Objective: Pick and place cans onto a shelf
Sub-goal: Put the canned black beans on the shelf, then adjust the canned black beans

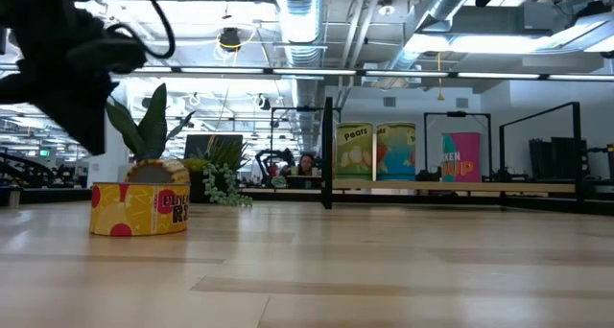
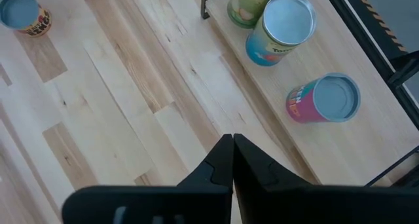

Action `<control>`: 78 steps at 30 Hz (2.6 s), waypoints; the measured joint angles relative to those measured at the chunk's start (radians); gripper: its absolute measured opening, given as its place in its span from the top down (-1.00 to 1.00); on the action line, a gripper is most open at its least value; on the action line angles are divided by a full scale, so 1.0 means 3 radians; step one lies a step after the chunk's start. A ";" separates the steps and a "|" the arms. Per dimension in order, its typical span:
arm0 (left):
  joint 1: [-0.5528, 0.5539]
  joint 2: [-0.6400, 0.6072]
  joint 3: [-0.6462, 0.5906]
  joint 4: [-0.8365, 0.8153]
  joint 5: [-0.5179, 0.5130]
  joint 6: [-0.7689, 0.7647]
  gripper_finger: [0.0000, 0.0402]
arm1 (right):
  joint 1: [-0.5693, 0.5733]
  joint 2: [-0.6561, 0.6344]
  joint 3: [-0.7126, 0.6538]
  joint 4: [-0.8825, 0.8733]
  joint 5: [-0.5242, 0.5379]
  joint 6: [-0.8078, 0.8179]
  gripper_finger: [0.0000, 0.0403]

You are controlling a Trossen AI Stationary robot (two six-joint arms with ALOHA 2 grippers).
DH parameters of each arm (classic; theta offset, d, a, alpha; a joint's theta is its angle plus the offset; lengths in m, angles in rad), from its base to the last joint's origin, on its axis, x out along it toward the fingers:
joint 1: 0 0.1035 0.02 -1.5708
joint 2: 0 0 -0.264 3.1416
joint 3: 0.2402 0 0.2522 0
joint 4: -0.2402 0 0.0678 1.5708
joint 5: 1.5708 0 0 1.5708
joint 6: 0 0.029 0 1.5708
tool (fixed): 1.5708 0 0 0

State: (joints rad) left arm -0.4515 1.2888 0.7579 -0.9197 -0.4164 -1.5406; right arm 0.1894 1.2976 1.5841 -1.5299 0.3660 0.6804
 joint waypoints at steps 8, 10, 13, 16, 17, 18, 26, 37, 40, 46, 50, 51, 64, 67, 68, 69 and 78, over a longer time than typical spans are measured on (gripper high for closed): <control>0.0108 0.0000 0.0087 -0.0077 -0.0827 -0.0180 1.00 | 0.0000 -0.0001 0.0000 0.0024 0.0001 0.0000 0.90; 0.0205 0.0024 0.0086 -0.0137 -0.0813 -0.0116 1.00 | 0.0000 -0.0001 0.0000 0.0036 0.0001 0.0000 0.89; 0.0344 0.0027 0.0066 -0.0119 -0.0743 0.0070 1.00 | 0.0001 -0.0001 0.0000 0.0047 0.0001 0.0000 0.88; 0.0453 0.0027 0.0055 0.0015 -0.0702 0.0274 1.00 | 0.0001 -0.0001 0.0000 0.0048 0.0001 0.0000 0.87; 0.0484 0.0027 0.0055 0.0061 -0.0682 0.0337 1.00 | 0.0000 -0.0001 0.0000 0.0048 0.0000 0.0000 0.87; 0.0508 0.0027 0.0055 0.0109 -0.0645 0.0400 1.00 | 0.0000 -0.0001 0.0000 0.0048 0.0000 0.0000 0.88; 0.0613 0.0025 -0.0027 0.0203 -0.0539 0.0522 1.00 | 0.0000 -0.0001 0.0000 0.0047 0.0000 0.0000 0.89; 0.0670 0.0025 -0.0097 0.0360 -0.0551 0.0531 1.00 | 0.0000 -0.0001 0.0000 0.0045 -0.0001 -0.0025 0.88; 0.0687 0.0025 -0.0097 0.0363 -0.0539 0.0551 1.00 | 0.0000 -0.0001 0.0000 0.0045 -0.0001 -0.0025 0.89; 0.0689 0.0237 -0.0090 0.0526 -0.0425 0.0623 1.00 | 0.0000 -0.0001 0.0000 0.0041 -0.0001 -0.0027 0.88; 0.0673 0.0473 -0.0081 0.0789 -0.0308 0.0623 1.00 | 0.0000 -0.0001 0.0000 0.0040 -0.0003 -0.0026 0.86; 0.0670 0.0528 -0.0042 0.0821 -0.0265 0.0624 1.00 | 0.0000 -0.0001 0.0000 0.0042 -0.0004 -0.0026 0.86; 0.0618 0.0590 0.0343 0.0371 -0.0597 0.0682 1.00 | 0.0001 0.0000 0.0000 0.0043 -0.0009 -0.0025 0.88; 0.0650 0.0590 0.0352 0.0386 -0.0503 0.1088 1.00 | 0.0001 0.0000 0.0000 0.0044 -0.0008 -0.0027 0.86; 0.0655 0.0590 0.0354 0.0394 -0.0449 0.1211 1.00 | 0.0001 0.0000 0.0000 0.0043 -0.0008 -0.0026 0.85; 0.0655 0.0590 0.0360 0.0394 -0.0402 0.1313 1.00 | 0.0001 -0.0001 0.0000 0.0043 -0.0008 -0.0027 0.85; 0.0655 0.0589 0.0752 0.0306 -0.0492 0.2668 0.79 | 0.0001 0.0000 0.0000 0.0041 -0.0008 -0.0038 0.84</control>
State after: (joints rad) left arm -0.2550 1.4654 0.9834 -0.8278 -0.5639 -0.7401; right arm 0.1896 1.2976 1.5841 -1.5177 0.3637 0.6689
